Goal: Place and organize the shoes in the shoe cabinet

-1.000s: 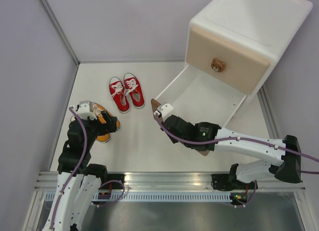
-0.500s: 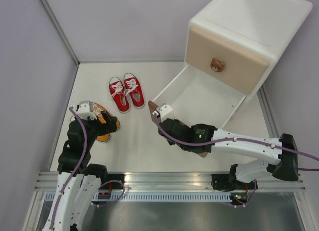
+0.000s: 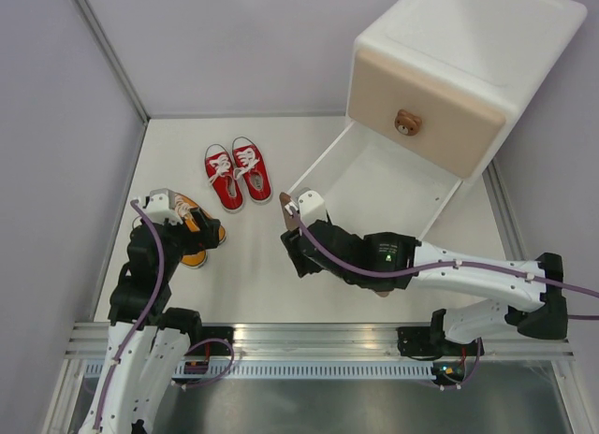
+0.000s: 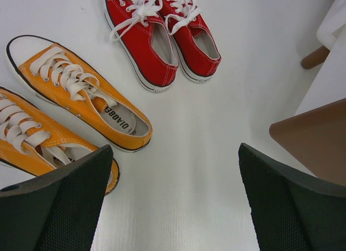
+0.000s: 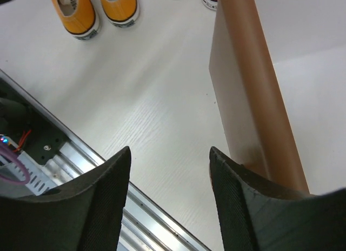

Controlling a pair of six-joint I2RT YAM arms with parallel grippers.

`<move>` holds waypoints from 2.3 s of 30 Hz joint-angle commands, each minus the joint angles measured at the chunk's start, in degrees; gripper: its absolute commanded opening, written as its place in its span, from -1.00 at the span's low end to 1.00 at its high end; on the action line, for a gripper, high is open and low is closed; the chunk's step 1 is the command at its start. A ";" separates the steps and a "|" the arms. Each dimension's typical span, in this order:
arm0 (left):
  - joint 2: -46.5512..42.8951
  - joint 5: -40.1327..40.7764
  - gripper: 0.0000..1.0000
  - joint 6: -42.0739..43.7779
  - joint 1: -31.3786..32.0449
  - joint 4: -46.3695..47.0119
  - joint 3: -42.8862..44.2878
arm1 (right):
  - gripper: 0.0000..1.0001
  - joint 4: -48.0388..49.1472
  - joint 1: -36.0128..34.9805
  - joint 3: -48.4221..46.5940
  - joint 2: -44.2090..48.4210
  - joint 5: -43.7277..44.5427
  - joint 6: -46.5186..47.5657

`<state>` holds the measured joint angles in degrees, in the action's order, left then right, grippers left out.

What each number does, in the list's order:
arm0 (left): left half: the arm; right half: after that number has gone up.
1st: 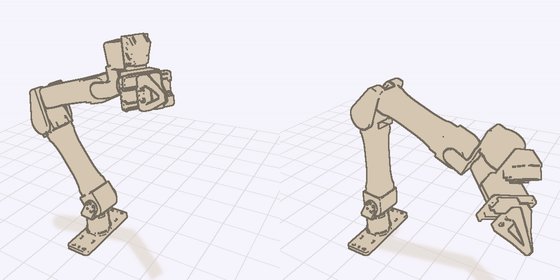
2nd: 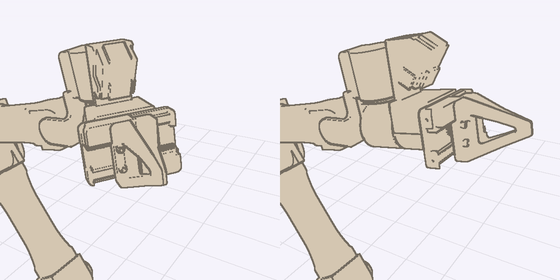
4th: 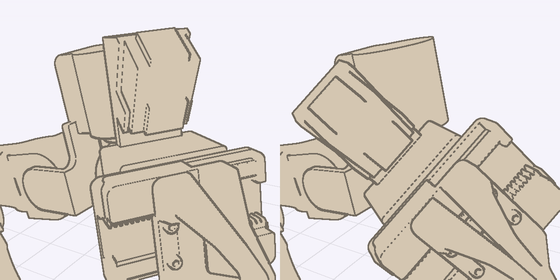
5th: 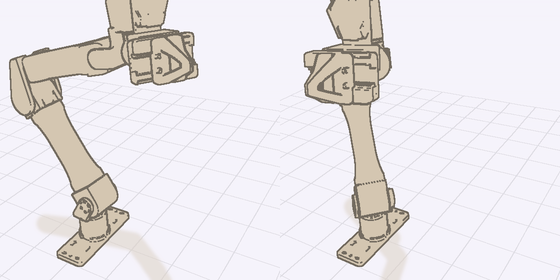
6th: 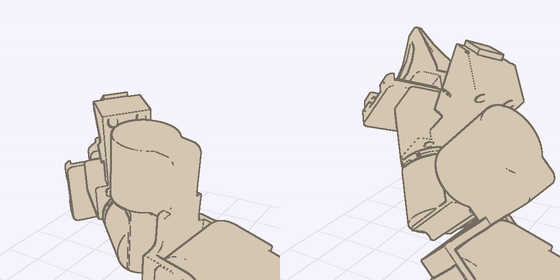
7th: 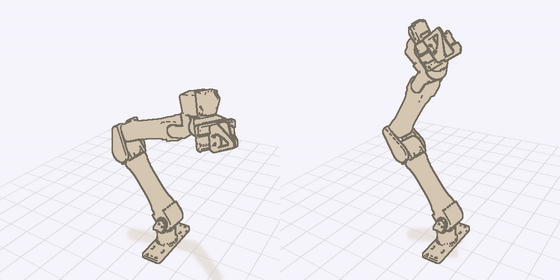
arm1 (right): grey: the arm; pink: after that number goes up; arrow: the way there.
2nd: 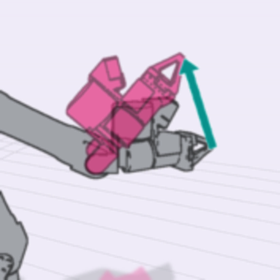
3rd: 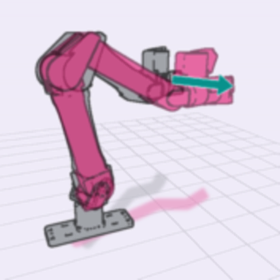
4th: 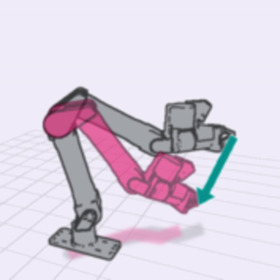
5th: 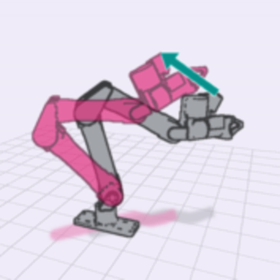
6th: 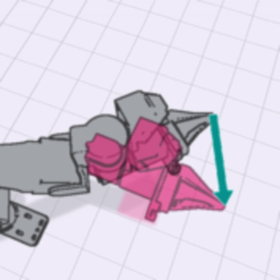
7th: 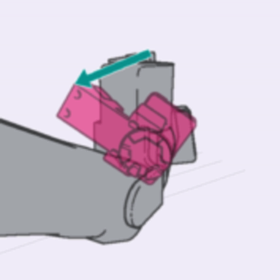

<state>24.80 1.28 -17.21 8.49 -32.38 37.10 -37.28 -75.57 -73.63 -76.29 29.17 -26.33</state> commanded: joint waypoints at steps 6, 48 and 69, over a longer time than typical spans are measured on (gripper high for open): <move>0.43 0.57 1.00 0.69 0.30 2.50 -0.36 | 0.64 3.09 -1.42 -6.00 5.71 -2.63 1.54; 77.76 13.84 0.16 -15.13 8.74 0.30 46.65 | 0.96 5.46 20.81 3.48 20.13 0.45 11.38; 95.35 11.91 -0.48 -16.89 8.74 1.18 52.55 | 0.96 6.43 20.81 6.74 22.85 0.80 13.93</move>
<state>118.67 13.32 -32.62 17.02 -32.51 88.23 -32.97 -54.94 -67.00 -54.78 29.76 -13.65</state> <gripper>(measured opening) 0.349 0.979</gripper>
